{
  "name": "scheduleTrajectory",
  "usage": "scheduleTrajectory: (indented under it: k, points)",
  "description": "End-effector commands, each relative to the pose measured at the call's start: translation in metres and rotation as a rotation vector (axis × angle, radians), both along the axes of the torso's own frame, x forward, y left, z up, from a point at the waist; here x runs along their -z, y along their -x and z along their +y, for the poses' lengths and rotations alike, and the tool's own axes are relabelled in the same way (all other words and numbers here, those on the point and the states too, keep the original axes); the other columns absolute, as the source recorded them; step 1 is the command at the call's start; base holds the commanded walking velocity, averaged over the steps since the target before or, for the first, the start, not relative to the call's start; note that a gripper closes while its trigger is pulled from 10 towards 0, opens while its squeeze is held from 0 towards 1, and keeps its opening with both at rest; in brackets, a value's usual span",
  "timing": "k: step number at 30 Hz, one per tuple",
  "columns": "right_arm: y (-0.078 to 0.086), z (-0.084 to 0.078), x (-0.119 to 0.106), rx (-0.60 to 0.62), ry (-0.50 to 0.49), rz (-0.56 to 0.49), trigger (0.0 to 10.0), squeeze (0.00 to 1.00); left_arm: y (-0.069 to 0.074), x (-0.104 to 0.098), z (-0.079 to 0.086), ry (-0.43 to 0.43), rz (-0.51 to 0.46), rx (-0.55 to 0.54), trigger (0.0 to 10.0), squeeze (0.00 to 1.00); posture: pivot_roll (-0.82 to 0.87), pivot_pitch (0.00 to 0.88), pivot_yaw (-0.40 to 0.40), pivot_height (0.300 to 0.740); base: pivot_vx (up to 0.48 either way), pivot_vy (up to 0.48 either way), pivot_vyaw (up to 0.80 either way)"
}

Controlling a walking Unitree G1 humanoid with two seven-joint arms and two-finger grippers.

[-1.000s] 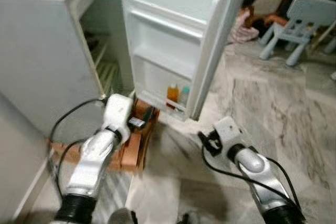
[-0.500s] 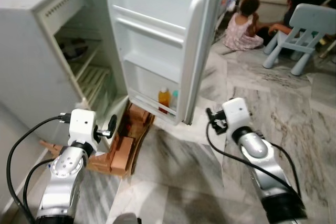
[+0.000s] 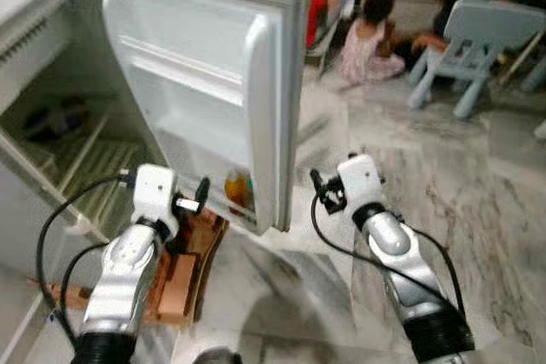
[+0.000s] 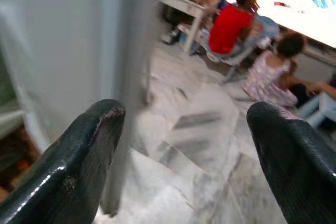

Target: Restocking fridge

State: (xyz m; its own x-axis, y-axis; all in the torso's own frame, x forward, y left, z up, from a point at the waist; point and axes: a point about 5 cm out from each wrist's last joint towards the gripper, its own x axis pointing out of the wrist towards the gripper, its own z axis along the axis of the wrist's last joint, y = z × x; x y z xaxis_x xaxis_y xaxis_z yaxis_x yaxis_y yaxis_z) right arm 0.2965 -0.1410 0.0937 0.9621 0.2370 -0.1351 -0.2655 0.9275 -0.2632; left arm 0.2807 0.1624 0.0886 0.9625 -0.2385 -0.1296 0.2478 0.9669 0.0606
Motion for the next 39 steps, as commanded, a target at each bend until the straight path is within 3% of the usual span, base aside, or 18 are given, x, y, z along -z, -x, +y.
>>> scheduleTrajectory:
  k: [1,8,26,33,39]
  points:
    - [0.0,-0.01,0.003,0.029,-0.015,0.028,10.0,0.0,-0.001,0.0,-0.011,0.003,0.005,0.04,10.0,0.0,-0.03,0.041,0.021,0.74,0.461,0.0,0.0]
    - [0.0,-0.007,0.009,0.02,-0.028,0.047,10.0,0.0,-0.002,0.002,-0.034,-0.003,0.01,0.184,10.0,0.0,-0.02,0.035,0.007,0.74,0.464,0.0,0.0]
    - [0.001,-0.005,0.013,0.022,-0.019,0.058,10.0,0.0,-0.032,-0.012,-0.057,-0.013,-0.038,0.263,10.0,0.0,-0.04,0.028,0.01,0.74,0.462,0.0,0.0]
    - [0.008,-0.007,0.02,0.025,-0.026,0.077,10.0,0.0,-0.009,0.006,-0.024,0.025,0.033,0.15,10.0,0.0,-0.04,0.039,0.009,0.74,0.0,0.0,0.0]
    - [0.007,-0.005,0.016,0.005,-0.046,0.057,10.0,0.0,0.014,0.008,0.01,0.02,0.022,-0.004,10.0,0.0,-0.02,0.044,-0.002,0.74,0.0,0.0,0.0]
